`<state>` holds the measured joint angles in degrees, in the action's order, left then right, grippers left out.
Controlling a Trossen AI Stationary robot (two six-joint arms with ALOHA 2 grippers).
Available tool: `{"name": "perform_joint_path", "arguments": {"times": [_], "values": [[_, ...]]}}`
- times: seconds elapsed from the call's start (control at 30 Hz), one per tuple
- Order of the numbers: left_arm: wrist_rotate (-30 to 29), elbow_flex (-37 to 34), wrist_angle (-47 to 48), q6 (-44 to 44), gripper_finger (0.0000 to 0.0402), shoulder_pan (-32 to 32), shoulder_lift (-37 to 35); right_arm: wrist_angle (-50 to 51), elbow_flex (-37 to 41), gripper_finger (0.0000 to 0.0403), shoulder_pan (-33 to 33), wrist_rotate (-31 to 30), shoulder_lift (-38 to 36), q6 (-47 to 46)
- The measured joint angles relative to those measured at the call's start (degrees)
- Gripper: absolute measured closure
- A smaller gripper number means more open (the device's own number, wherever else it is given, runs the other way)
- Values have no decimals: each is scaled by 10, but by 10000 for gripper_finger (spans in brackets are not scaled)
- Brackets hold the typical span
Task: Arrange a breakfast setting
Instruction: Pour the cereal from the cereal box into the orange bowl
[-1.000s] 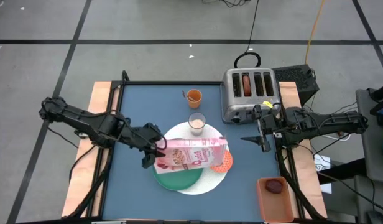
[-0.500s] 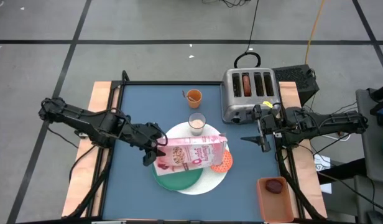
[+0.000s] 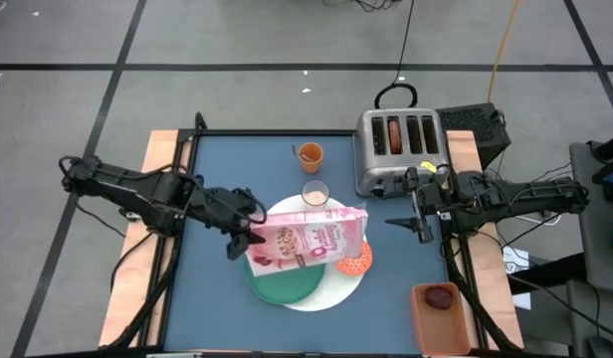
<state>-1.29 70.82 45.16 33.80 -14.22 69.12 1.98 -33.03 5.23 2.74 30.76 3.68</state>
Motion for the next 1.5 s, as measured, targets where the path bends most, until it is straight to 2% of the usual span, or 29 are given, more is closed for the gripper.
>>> {"name": "perform_joint_path", "arguments": {"times": [0.33, 0.77, 1.0, 1.5], "values": [[0, 3, 46, 13, 183, -1, 29, 0, 0, 133, 0, 0, 0, 0], [14, 4, 42, 14, 183, 0, 40, 0, 0, 133, 0, 0, 0, 0], [6, 46, 40, -5, 183, 0, 43, 0, 0, 133, 0, 0, 0, 0], [13, 47, 75, 8, 183, -1, 66, 0, 0, 133, 0, 0, 0, 1]]}}
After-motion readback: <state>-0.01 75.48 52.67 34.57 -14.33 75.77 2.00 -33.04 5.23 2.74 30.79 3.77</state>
